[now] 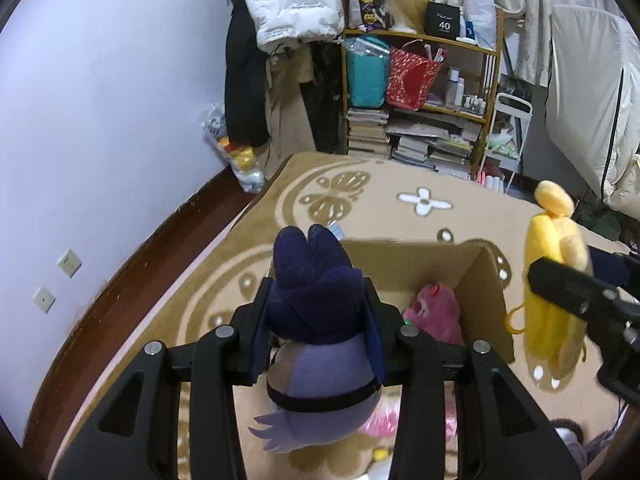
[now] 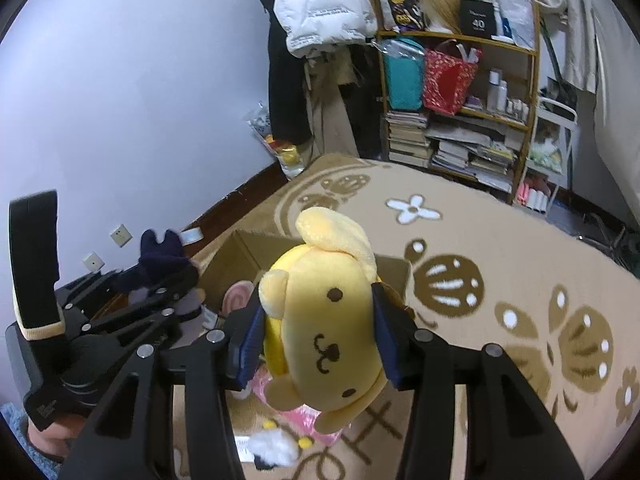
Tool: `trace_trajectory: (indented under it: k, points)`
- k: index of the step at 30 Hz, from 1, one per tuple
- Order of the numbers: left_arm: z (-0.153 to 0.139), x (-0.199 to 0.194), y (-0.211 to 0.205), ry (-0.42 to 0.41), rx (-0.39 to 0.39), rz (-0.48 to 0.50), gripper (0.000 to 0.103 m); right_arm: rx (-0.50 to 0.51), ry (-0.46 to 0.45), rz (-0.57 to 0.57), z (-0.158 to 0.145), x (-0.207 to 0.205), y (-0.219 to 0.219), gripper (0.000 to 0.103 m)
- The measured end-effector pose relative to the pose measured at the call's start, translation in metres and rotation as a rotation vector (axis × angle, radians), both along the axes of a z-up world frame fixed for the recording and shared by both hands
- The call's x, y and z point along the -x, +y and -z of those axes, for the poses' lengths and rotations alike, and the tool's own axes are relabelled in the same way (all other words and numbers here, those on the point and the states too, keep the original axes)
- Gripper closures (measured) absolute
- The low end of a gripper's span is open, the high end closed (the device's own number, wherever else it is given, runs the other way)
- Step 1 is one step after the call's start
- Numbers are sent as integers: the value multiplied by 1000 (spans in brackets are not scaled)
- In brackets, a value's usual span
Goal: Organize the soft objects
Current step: 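Carry both plushes over the box and open both tools to drop them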
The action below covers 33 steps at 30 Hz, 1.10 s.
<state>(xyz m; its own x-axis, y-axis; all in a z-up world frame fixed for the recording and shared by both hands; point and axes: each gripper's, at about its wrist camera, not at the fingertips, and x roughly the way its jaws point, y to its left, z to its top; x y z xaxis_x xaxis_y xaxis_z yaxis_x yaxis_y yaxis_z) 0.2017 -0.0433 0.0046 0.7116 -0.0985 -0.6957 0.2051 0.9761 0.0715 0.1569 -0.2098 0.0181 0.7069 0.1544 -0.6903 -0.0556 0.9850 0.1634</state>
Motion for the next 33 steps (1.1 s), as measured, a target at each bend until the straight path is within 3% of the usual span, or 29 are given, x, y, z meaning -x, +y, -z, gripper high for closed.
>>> trace_trajectory:
  k: [11,17,21,25,33]
  points:
    - [7,-24,-12,-35,39,43,63,-67,-21,1,29,-17,-9,48]
    - [26,-35,-15,7,90,49,63,-100,-8,-6,51,-25,-11,47]
    - [40,-41,-21,30,61,43,62,-125,24,-2,65,-29,-14,47]
    - [50,-48,-18,75,92,23,61,-147,18,-13,68,-29,-15,46]
    - [55,-49,-5,92,110,-3,57,-149,34,-33,76,-31,-9,43]
